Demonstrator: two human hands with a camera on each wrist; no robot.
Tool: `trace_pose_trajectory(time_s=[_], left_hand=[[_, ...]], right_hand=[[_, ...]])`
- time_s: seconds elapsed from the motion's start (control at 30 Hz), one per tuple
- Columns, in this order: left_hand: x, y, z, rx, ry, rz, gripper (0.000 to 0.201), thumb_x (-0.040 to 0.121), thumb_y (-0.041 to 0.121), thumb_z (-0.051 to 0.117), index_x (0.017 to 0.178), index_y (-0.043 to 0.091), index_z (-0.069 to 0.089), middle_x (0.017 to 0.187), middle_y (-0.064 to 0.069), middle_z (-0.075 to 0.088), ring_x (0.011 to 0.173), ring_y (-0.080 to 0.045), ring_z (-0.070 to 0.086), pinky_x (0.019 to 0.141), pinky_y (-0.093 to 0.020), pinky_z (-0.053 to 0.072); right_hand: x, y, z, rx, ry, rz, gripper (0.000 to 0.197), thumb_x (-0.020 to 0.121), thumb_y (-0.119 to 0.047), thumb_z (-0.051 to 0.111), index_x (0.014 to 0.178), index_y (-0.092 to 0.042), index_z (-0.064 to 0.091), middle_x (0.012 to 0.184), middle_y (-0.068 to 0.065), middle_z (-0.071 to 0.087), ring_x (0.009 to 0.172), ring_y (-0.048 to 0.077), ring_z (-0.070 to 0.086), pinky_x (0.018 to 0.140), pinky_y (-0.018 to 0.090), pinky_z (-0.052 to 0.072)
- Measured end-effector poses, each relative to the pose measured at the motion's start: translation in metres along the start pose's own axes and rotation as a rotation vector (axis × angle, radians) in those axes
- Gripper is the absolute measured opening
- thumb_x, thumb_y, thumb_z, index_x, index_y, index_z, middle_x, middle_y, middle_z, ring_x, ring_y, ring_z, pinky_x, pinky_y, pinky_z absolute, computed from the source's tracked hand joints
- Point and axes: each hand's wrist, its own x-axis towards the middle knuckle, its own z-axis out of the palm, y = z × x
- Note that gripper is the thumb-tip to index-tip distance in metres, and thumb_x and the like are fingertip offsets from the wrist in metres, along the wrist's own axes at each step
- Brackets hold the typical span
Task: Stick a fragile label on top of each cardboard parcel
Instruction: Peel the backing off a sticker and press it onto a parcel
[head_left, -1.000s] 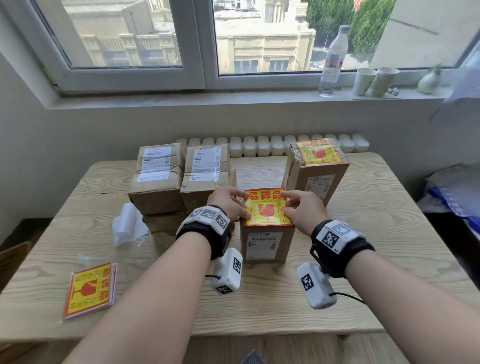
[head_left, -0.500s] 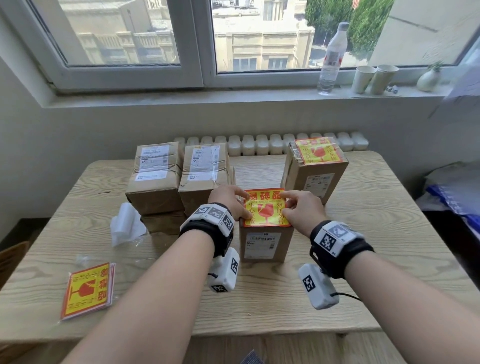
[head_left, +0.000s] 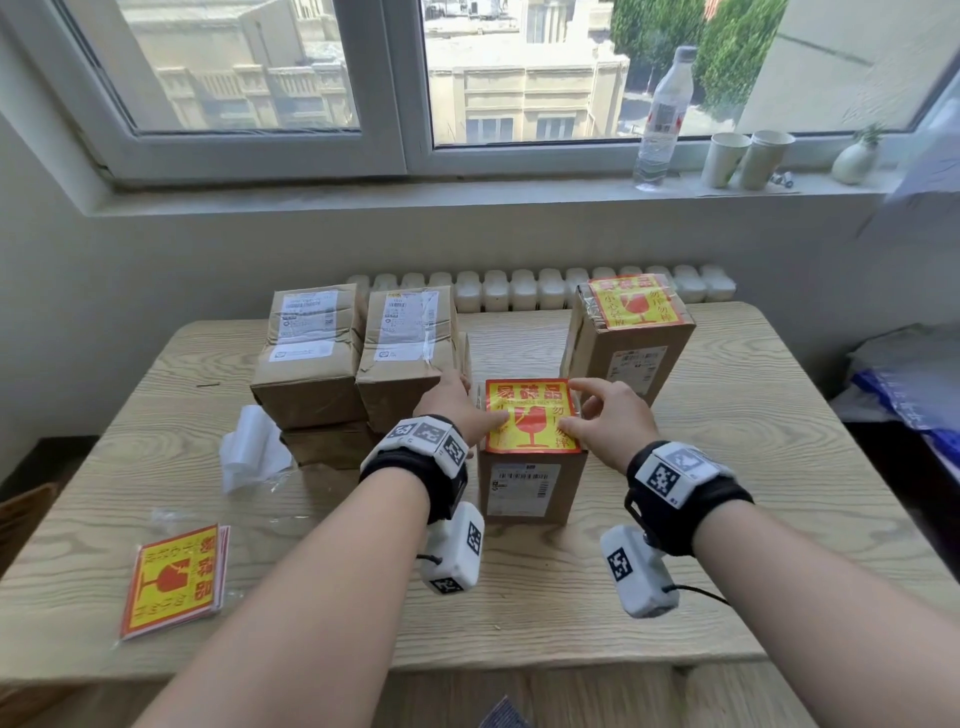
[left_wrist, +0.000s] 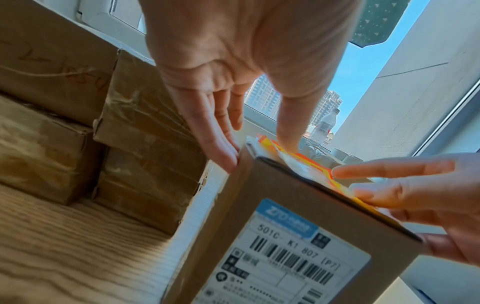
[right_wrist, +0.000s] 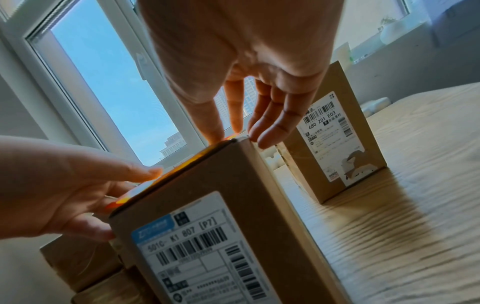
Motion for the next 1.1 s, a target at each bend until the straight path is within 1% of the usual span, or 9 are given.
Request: trace_pose_trajectory(time_s=[0.13, 0.33, 0.43, 0.5, 0.57, 0.63, 0.77, 0.9, 1.1], left_hand=[[0.005, -0.001, 0.003, 0.028, 0.042, -0.027, 0.062, 0.078, 0.055, 0.067, 0.125, 0.018, 0.05, 0.123, -0.005, 0.06, 0.103, -0.025, 0.064, 0.085, -0.04, 0.057], [0.014, -0.005, 0.007, -0.028, 0.029, -0.036, 0.046, 0.078, 0.051, 0.069, 0.11, 0.021, 0.056, 0.11, -0.002, 0.066, 0.094, -0.022, 0.065, 0.084, -0.04, 0.057], [0.016, -0.005, 0.005, -0.04, 0.041, -0.034, 0.04, 0.078, 0.051, 0.068, 0.104, 0.021, 0.061, 0.104, -0.002, 0.068, 0.093, -0.021, 0.066, 0.083, -0.039, 0.057], [0.016, -0.003, 0.005, -0.029, 0.041, -0.035, 0.034, 0.079, 0.051, 0.067, 0.092, 0.02, 0.066, 0.094, -0.002, 0.071, 0.086, -0.019, 0.068, 0.08, -0.035, 0.058], [0.017, -0.002, 0.006, -0.012, 0.034, -0.049, 0.036, 0.078, 0.053, 0.066, 0.087, 0.019, 0.071, 0.087, -0.002, 0.072, 0.08, -0.019, 0.068, 0.074, -0.031, 0.057], [0.019, -0.004, 0.009, -0.031, 0.031, -0.076, 0.041, 0.075, 0.056, 0.066, 0.087, 0.017, 0.072, 0.086, -0.002, 0.072, 0.079, -0.02, 0.069, 0.074, -0.031, 0.057], [0.021, -0.005, 0.012, -0.01, 0.05, -0.122, 0.062, 0.069, 0.07, 0.06, 0.09, 0.013, 0.07, 0.087, -0.004, 0.073, 0.079, -0.023, 0.07, 0.071, -0.031, 0.055], [0.021, -0.003, 0.011, 0.022, 0.043, -0.142, 0.059, 0.072, 0.064, 0.057, 0.096, 0.012, 0.07, 0.089, -0.008, 0.073, 0.08, -0.026, 0.071, 0.074, -0.032, 0.056], [0.023, -0.004, 0.012, 0.074, 0.067, -0.152, 0.065, 0.075, 0.071, 0.05, 0.093, 0.01, 0.068, 0.085, -0.007, 0.073, 0.078, -0.024, 0.071, 0.077, -0.035, 0.056]], right_hand=[[0.003, -0.001, 0.002, 0.044, -0.027, 0.019, 0.061, 0.079, -0.027, 0.075, 0.136, -0.027, 0.051, 0.113, 0.002, 0.054, 0.099, 0.016, 0.056, 0.087, 0.033, 0.052], [0.006, 0.003, 0.003, 0.063, -0.022, 0.001, 0.069, 0.079, -0.021, 0.075, 0.14, -0.03, 0.044, 0.122, 0.004, 0.049, 0.106, 0.018, 0.056, 0.093, 0.037, 0.052], [0.006, 0.002, 0.003, -0.028, -0.058, -0.083, 0.063, 0.083, -0.021, 0.069, 0.139, -0.036, 0.045, 0.138, 0.002, 0.039, 0.128, 0.02, 0.042, 0.108, 0.038, 0.04], [0.005, -0.001, 0.004, -0.097, -0.129, -0.107, 0.06, 0.086, -0.027, 0.066, 0.14, -0.037, 0.043, 0.151, 0.001, 0.029, 0.139, 0.02, 0.029, 0.115, 0.038, 0.029], [0.005, -0.003, 0.005, -0.123, -0.192, -0.081, 0.066, 0.084, -0.036, 0.067, 0.144, -0.036, 0.037, 0.155, 0.0, 0.023, 0.142, 0.021, 0.024, 0.115, 0.039, 0.024], [0.006, -0.004, 0.005, -0.115, -0.221, -0.065, 0.073, 0.082, -0.041, 0.069, 0.146, -0.035, 0.035, 0.154, 0.001, 0.026, 0.14, 0.021, 0.028, 0.115, 0.04, 0.027], [0.006, -0.006, 0.0, -0.075, -0.272, -0.075, 0.075, 0.08, -0.035, 0.073, 0.145, -0.031, 0.036, 0.15, 0.001, 0.031, 0.135, 0.017, 0.034, 0.11, 0.035, 0.032], [0.006, -0.009, -0.003, -0.057, -0.31, -0.094, 0.074, 0.08, -0.029, 0.074, 0.145, -0.029, 0.038, 0.15, 0.001, 0.031, 0.135, 0.017, 0.036, 0.106, 0.031, 0.033], [0.007, -0.008, -0.006, -0.049, -0.367, -0.105, 0.075, 0.079, -0.026, 0.075, 0.144, -0.03, 0.038, 0.155, 0.001, 0.025, 0.141, 0.018, 0.028, 0.114, 0.036, 0.028]])
